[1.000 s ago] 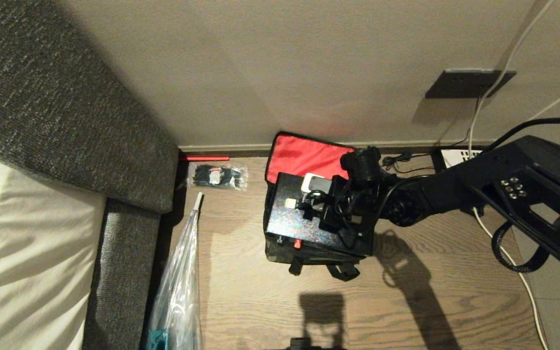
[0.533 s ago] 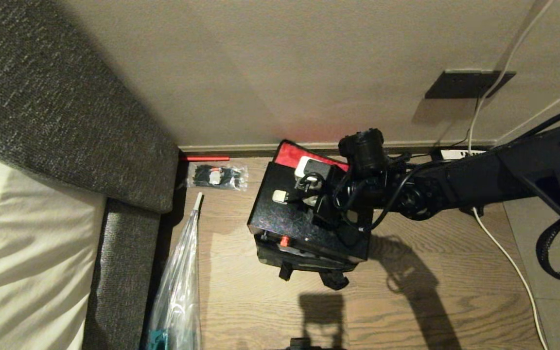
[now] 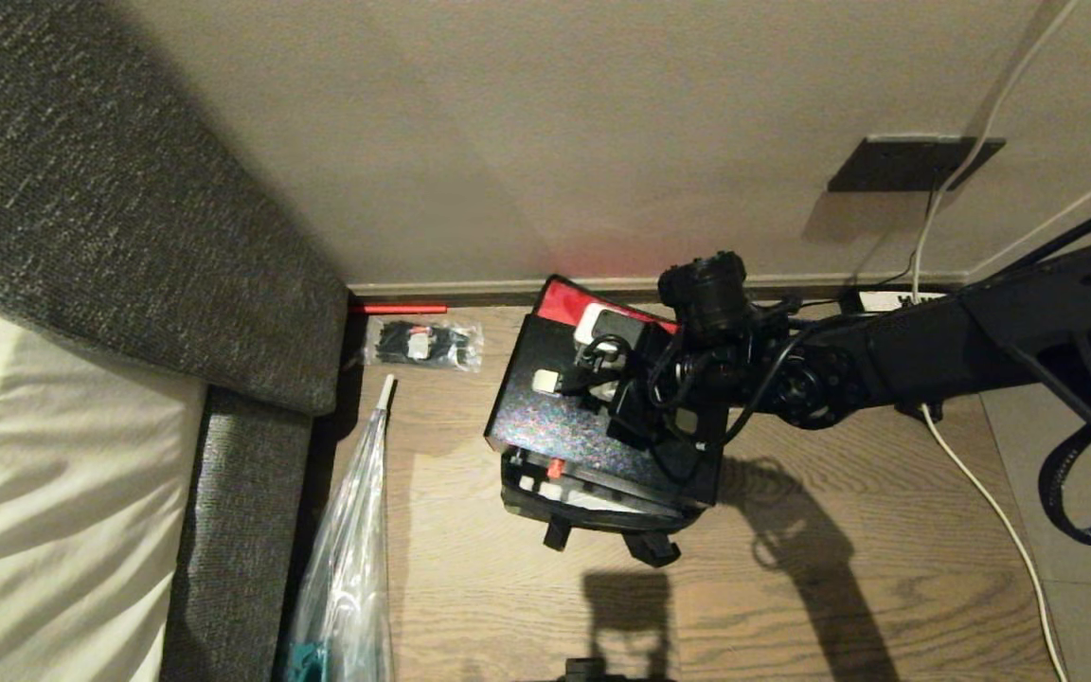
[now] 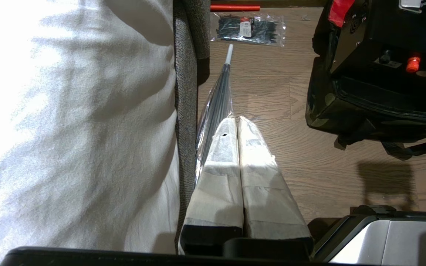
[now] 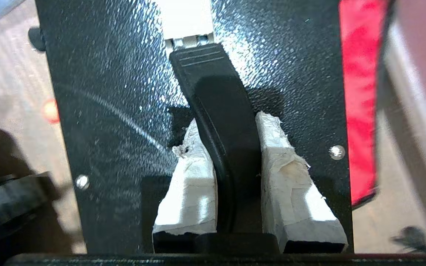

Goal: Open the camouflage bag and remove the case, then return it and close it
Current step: Place the black box back

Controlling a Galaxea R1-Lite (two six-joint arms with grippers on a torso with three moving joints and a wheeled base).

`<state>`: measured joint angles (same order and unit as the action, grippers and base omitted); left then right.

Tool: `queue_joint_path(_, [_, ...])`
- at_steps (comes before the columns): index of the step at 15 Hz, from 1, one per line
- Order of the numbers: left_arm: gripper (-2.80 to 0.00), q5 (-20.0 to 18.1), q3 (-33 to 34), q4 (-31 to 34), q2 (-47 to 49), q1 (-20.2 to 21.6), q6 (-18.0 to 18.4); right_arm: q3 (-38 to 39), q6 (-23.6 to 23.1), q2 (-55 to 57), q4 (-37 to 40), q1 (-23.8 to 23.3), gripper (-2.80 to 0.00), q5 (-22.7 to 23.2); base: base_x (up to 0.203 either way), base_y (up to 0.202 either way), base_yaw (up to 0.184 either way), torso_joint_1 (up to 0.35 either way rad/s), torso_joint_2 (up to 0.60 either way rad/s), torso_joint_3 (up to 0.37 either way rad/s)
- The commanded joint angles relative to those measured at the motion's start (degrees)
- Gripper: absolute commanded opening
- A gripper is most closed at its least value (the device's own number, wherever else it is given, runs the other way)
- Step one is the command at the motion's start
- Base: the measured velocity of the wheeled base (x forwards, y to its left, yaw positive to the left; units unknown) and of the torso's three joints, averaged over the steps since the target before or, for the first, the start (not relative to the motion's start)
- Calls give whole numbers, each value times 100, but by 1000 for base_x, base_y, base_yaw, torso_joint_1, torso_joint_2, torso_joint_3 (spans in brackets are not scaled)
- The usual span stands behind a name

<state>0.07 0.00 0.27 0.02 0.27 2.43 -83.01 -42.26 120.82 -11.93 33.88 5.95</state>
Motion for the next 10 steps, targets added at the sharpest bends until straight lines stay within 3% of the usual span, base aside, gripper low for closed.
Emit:
queue_joint_path(1, [-280, 1, 9, 0, -11, 8, 4, 21, 112, 82, 51, -4, -280, 12, 0, 0, 0, 0, 0, 0])
queue_joint_path(10, [-280, 1, 9, 0, -11, 7, 4, 48, 244, 82, 315, -118, -280, 135, 0, 0, 0, 0, 0, 0])
